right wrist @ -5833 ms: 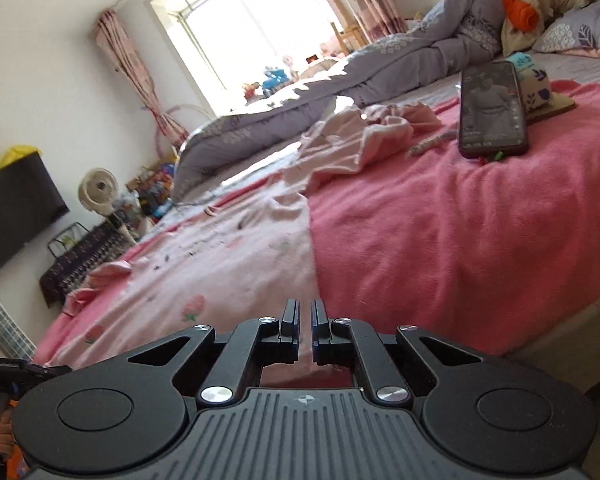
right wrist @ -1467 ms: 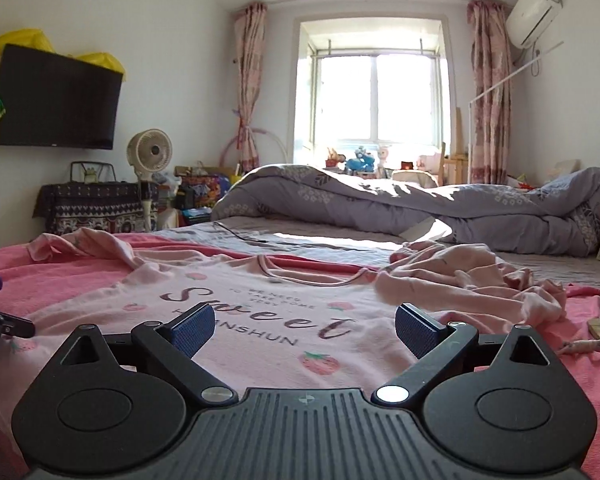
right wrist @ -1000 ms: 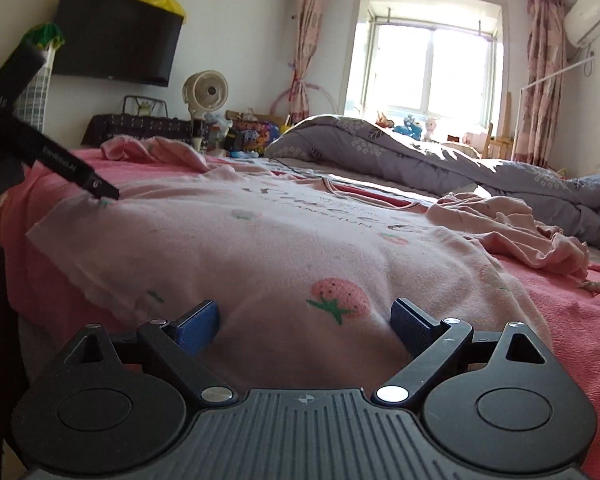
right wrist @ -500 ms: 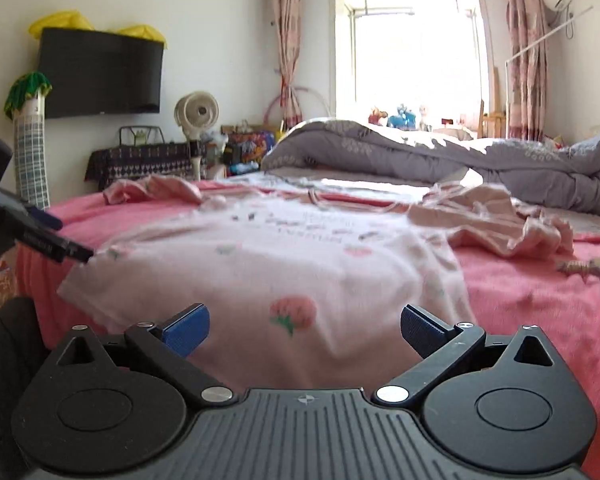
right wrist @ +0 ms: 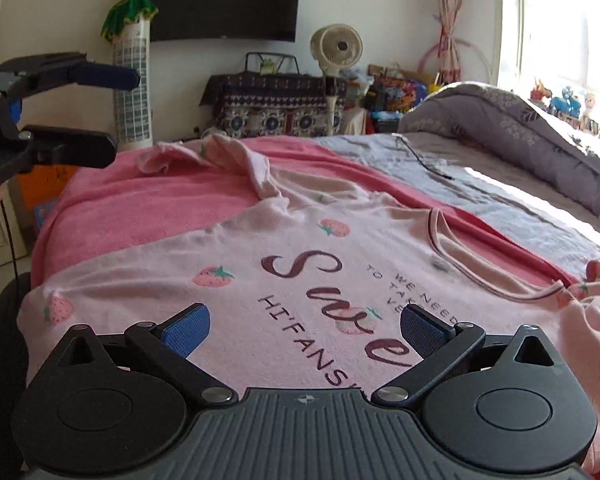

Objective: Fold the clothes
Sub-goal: 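Smooth the shirt front with the right gripper while the left gripper hovers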

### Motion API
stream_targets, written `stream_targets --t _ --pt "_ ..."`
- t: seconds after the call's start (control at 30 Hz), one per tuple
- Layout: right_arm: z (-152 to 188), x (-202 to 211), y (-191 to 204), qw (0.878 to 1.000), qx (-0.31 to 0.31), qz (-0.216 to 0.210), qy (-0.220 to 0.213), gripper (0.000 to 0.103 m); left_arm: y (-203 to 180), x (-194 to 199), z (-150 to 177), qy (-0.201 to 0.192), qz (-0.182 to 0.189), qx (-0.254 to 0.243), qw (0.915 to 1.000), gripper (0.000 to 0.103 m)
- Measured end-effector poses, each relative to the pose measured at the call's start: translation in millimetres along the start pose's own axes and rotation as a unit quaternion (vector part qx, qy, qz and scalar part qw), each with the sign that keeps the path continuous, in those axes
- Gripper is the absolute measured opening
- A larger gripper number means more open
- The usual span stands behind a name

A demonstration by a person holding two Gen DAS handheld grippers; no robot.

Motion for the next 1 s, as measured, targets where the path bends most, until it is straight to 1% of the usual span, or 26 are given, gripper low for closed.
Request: stream_targets --t 0.03,0.13,0.2,0.23,0.27,0.37,0.43,0.5,0.53,0.6,0.67,0.7,0.77,0.83,0.9,1.0 --pt "10 0 -4 1.000 -0.012 -0.004 0.014 0.103 -4 -18 -5 0.007 0.011 -0.005 0.9999 0.103" --pt "38 1 -17 0.997 -0.047 -0.016 0.055 0.103 -18 -63 13 0.049 0.034 0.006 0.9982 0.103" --pt "54 16 -21 0.998 -0.017 0.003 0.068 0.103 -26 -84 28 0.077 0.046 0.011 0.9959 0.103" --pt "62 24 -23 0.997 -0.002 0.013 0.075 0.103 -29 -88 36 0.087 0.046 0.006 0.9951 0.103" --pt "68 33 -29 0.998 -0.001 0.019 0.066 0.103 -31 -91 43 0.094 0.046 0.004 0.9945 0.103" --pt "91 63 -51 0.997 -0.034 0.034 0.061 0.103 -25 -83 55 0.096 0.049 0.011 0.9941 0.103" --pt "106 82 -61 0.997 -0.048 0.043 0.045 0.103 -21 -78 62 0.097 0.051 0.016 0.9939 0.103" --pt "117 101 -65 0.997 -0.052 0.044 0.025 0.103 -18 -73 70 0.098 0.053 0.021 0.9936 0.103" --pt "123 106 -66 0.997 -0.048 0.057 0.026 0.103 -16 -70 74 0.098 0.054 0.024 0.9934 0.103" --pt "129 117 -70 0.996 -0.060 0.068 0.020 0.103 -12 -65 82 0.099 0.055 0.029 0.9931 0.103" --pt "135 121 -73 0.994 -0.075 0.073 0.014 0.103 -8 -59 90 0.099 0.058 0.037 0.9927 0.103" --pt "136 122 -74 0.994 -0.080 0.073 0.010 0.103 -4 -55 94 0.097 0.061 0.049 0.9922 0.103" --pt "136 122 -75 0.994 -0.083 0.073 0.005 0.103 6 -46 104 0.091 0.070 0.085 0.9898 0.103" --pt "135 119 -74 0.994 -0.083 0.073 0.005 0.103 15 -38 113 0.085 0.080 0.124 0.9854 0.103" --pt "134 118 -75 0.994 -0.086 0.072 0.004 0.103 20 -28 119 0.081 0.076 0.126 0.9858 0.103" --pt "134 118 -74 0.994 -0.086 0.073 0.002 0.103 23 -16 123 0.084 0.063 0.120 0.9873 0.103"
Point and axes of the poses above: each gripper's, at about its wrist camera, not at the fingertips, and x roughly against the way its jaws point, y to its left, z to its underside, the point moved 9 cm from there along -x, roughly the way its jaws point, and after that the axes turned 13 degrees about z, right-handed, at the moved point
